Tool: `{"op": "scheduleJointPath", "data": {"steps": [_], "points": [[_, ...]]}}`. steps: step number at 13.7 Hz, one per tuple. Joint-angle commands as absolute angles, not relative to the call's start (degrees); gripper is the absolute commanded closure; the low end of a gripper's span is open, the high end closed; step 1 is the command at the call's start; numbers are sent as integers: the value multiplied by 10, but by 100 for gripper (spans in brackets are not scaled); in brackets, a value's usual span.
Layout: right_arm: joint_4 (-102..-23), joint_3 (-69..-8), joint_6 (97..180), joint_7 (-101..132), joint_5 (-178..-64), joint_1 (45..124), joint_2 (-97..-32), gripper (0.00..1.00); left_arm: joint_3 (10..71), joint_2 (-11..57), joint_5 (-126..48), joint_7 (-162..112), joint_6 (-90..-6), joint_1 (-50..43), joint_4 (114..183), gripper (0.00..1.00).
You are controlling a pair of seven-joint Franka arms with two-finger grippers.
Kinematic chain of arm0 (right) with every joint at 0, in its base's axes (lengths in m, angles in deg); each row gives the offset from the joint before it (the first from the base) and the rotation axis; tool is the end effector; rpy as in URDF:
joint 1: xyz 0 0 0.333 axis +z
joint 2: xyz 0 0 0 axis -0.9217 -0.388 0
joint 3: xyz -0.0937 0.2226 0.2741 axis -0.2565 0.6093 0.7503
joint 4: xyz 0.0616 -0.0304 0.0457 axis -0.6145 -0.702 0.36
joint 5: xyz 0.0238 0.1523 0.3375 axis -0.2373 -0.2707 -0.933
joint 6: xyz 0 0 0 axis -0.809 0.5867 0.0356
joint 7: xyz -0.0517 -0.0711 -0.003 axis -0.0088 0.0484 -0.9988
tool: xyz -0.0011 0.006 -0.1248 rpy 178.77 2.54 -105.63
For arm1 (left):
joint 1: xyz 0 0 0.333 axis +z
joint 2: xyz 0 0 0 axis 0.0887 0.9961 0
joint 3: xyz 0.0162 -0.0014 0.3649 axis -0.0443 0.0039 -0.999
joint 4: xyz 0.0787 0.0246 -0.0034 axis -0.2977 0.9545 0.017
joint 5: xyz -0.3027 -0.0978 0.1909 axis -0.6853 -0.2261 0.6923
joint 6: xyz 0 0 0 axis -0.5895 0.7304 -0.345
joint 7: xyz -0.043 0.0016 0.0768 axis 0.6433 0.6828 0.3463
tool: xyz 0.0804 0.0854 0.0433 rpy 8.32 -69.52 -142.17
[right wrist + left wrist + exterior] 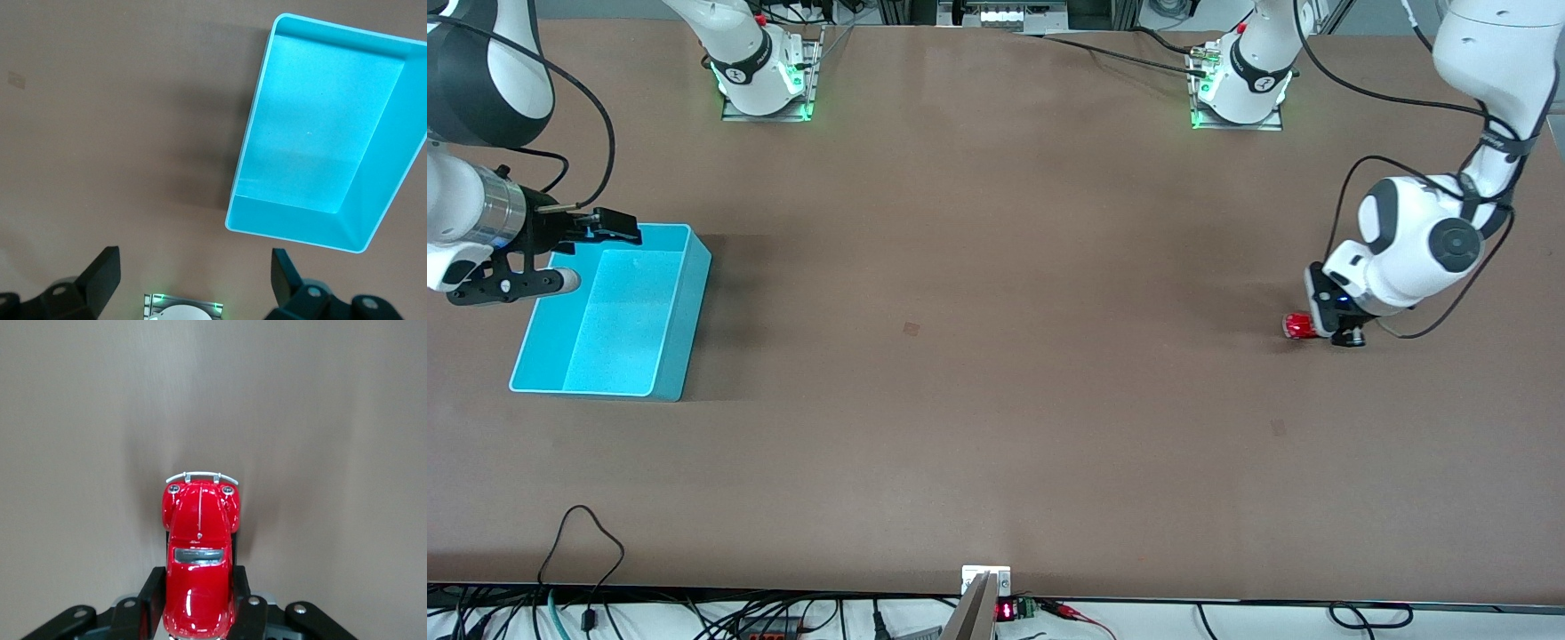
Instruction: Wind red beetle toy and store in blue box
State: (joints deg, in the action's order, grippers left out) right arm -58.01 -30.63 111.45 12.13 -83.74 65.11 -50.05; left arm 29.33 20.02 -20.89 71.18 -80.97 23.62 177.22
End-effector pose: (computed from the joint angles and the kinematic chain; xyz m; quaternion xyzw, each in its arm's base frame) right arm 0.5611 0.0002 0.5366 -0.9890 -0.0747 0.1274 0.0065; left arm 0.5375 0.1090 0.2360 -0.7349 0.6780 0.0164 0.0046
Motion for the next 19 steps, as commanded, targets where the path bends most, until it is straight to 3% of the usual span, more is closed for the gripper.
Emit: {"op": "scheduleJointPath", "data": {"steps": [1,5,6,8,10,15,19], "points": [[-577,-305,1107,112,-845,649,-498,0,297,236,-198,782,-810,281,1769,72],[-577,-304,1107,112,-845,649,-498,0,297,250,-199,829,-810,332,1769,70],[-577,-305,1107,112,-845,649,-498,0,297,250,-199,829,-810,340,1769,58],[-577,-305,1107,112,-845,649,-498,0,299,235,-198,829,-807,345,1769,0],[-577,-305,1107,112,-845,649,-498,0,334,194,-200,823,-765,345,1760,0],[-577,-305,1107,111,-845,649,-498,0,402,136,-209,820,-533,344,1654,0],[-577,-305,1106,112,-845,649,-498,0,430,98,-212,779,-483,319,1633,0]]}}
